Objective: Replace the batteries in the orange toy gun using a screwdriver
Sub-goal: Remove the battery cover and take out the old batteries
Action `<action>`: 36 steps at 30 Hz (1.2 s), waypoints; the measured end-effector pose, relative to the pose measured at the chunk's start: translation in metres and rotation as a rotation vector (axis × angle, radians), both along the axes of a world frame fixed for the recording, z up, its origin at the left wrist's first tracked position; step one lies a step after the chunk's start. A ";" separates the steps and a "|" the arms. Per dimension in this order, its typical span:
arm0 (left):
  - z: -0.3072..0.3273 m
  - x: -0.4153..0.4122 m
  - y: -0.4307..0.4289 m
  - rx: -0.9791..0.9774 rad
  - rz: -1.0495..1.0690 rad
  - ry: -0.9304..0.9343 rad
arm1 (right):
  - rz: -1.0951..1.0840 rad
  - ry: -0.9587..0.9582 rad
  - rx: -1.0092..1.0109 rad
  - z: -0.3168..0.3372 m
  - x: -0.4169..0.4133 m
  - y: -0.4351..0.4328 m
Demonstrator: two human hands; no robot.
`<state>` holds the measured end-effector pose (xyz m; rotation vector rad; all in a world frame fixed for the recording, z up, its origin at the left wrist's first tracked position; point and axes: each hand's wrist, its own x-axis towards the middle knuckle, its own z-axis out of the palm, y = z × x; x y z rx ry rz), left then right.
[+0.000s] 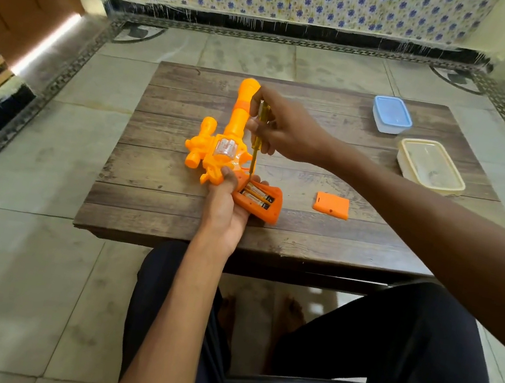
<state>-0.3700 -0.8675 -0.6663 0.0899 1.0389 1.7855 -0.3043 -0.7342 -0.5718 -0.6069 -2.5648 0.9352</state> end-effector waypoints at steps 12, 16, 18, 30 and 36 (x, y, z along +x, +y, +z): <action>0.001 -0.001 -0.002 -0.015 -0.005 0.005 | 0.139 -0.252 -0.108 0.005 -0.032 0.016; 0.003 -0.001 -0.003 -0.007 -0.001 0.007 | 0.132 -0.372 -0.137 0.008 -0.043 0.017; 0.004 0.000 -0.004 -0.002 -0.016 0.019 | 0.117 -0.417 -0.149 0.010 -0.045 0.016; 0.002 -0.002 -0.003 0.007 -0.043 0.017 | 0.061 -0.395 -0.147 0.010 -0.051 0.010; 0.000 -0.003 -0.001 0.021 -0.034 0.004 | -0.055 -0.144 -0.159 0.025 -0.010 0.001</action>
